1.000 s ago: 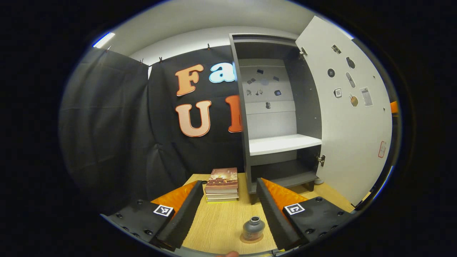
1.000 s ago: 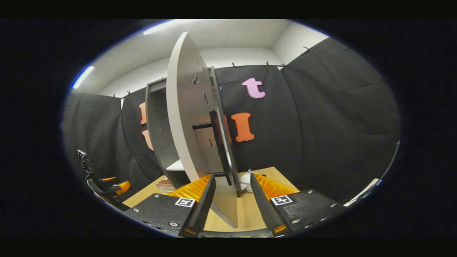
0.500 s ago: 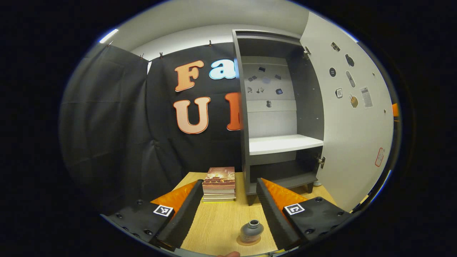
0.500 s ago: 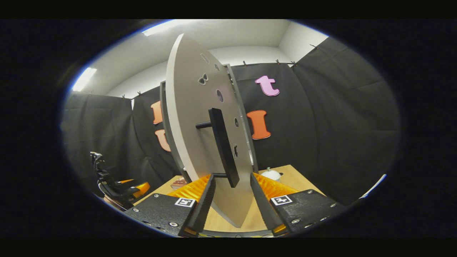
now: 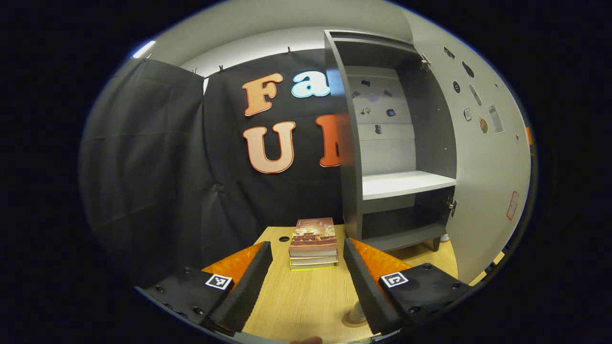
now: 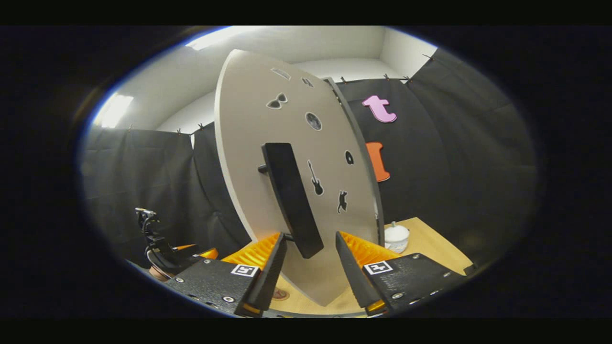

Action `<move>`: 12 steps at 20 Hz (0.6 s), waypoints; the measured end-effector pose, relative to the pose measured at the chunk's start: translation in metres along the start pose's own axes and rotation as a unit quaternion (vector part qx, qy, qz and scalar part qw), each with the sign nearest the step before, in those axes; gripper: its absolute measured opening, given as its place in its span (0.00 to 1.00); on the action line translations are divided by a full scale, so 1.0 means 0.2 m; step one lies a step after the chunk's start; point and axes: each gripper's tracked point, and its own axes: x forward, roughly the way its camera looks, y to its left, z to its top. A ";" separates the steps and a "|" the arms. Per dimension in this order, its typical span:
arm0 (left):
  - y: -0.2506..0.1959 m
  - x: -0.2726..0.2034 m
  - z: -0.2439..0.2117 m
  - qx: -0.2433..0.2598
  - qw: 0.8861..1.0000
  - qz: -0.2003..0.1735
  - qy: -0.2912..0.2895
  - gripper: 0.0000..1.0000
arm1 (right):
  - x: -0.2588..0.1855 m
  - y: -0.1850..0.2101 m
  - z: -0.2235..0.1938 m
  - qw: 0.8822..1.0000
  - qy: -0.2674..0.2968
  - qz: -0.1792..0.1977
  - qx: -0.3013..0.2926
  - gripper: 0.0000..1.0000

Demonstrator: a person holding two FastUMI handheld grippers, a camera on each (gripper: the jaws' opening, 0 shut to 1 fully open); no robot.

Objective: Open the cabinet door with the right hand, grasp the bottle in the cabinet with the left hand and place it on the coaster, then close the cabinet door with the right hand.

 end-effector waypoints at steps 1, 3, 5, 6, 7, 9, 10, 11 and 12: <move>0.01 0.03 0.01 0.000 1.000 -0.002 -0.001 0.97 | 0.03 0.02 -0.01 1.000 0.002 0.000 -0.003 0.66; 0.05 0.06 0.01 0.003 1.000 -0.002 -0.003 0.97 | 0.08 0.07 -0.02 1.000 0.005 0.010 -0.008 0.68; 0.08 0.09 -0.01 0.001 1.000 -0.003 0.001 0.97 | 0.14 0.07 -0.01 1.000 0.004 0.022 -0.017 0.74; 0.10 0.10 -0.02 -0.001 1.000 -0.002 0.004 0.96 | 0.17 0.09 -0.01 1.000 0.006 0.025 -0.019 0.71; 0.13 0.13 -0.03 -0.002 1.000 0.000 0.004 0.96 | 0.20 0.11 -0.01 0.999 0.004 0.028 -0.021 0.79; 0.20 0.16 -0.02 -0.005 1.000 0.006 0.002 0.97 | 0.29 0.15 -0.01 0.999 0.001 0.031 -0.036 0.77; 0.21 0.19 -0.04 -0.007 1.000 0.006 0.003 0.97 | 0.33 0.16 -0.01 0.999 0.001 0.029 -0.045 0.81; 0.23 0.22 -0.06 -0.010 1.000 0.005 0.008 0.96 | 0.35 0.19 -0.01 0.998 -0.001 0.028 -0.054 0.83; 0.26 0.24 -0.07 -0.016 1.000 0.007 0.010 0.97 | 0.38 0.21 -0.02 0.998 0.001 0.026 -0.062 0.86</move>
